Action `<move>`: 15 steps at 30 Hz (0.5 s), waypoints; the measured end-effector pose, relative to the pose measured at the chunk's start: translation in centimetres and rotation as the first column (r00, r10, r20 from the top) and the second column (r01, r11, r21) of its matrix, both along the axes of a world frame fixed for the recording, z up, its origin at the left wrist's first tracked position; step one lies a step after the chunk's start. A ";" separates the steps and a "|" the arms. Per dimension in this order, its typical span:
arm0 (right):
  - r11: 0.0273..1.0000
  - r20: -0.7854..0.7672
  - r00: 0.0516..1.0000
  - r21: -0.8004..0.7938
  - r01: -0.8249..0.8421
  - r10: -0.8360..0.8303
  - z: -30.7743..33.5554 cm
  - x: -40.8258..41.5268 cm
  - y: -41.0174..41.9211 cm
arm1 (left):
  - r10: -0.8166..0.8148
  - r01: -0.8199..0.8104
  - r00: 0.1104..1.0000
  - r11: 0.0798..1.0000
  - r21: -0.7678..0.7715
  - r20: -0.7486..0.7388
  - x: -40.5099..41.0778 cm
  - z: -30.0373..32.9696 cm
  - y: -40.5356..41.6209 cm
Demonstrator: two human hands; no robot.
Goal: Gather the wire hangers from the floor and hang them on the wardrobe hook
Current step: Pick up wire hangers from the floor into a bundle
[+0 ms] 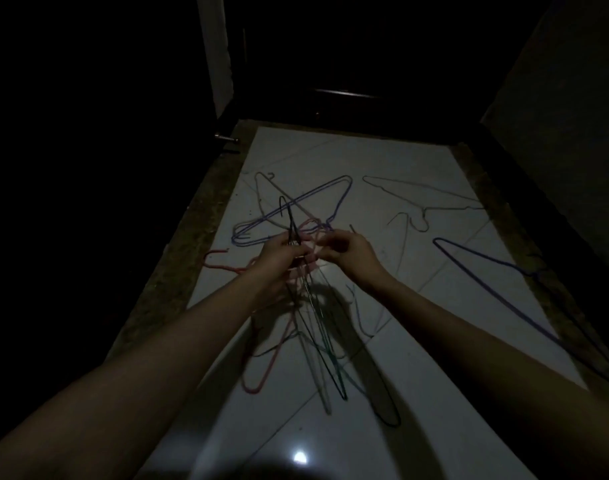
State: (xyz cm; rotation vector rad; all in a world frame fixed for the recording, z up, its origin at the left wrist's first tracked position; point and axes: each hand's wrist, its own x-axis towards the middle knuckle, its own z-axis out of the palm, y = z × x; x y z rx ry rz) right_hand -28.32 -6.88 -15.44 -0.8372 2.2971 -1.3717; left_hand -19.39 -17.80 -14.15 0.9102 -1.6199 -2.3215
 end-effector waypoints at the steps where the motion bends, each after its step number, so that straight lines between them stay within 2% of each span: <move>1: 0.998 -0.001 1.000 0.054 -0.013 0.013 -0.9 0.2 0.0 | 0.011 -0.011 1.000 1.000 0.002 -0.006 0.2 0.0 -0.5; 4: 0.979 0.046 0.996 0.187 -0.083 0.076 -3.4 1.3 0.5 | 0.024 -0.025 1.000 1.000 -0.015 -0.018 0.4 0.1 -1.8; 8: 0.961 0.156 0.979 0.224 -0.161 0.128 -6.2 2.3 0.8 | 0.042 -0.046 0.998 0.995 -0.087 -0.050 0.6 0.9 -3.0; 15: 0.875 0.185 0.954 0.386 -0.293 0.237 -9.9 3.9 -0.1 | 0.052 -0.051 0.999 0.990 -0.134 0.008 2.3 0.9 -4.5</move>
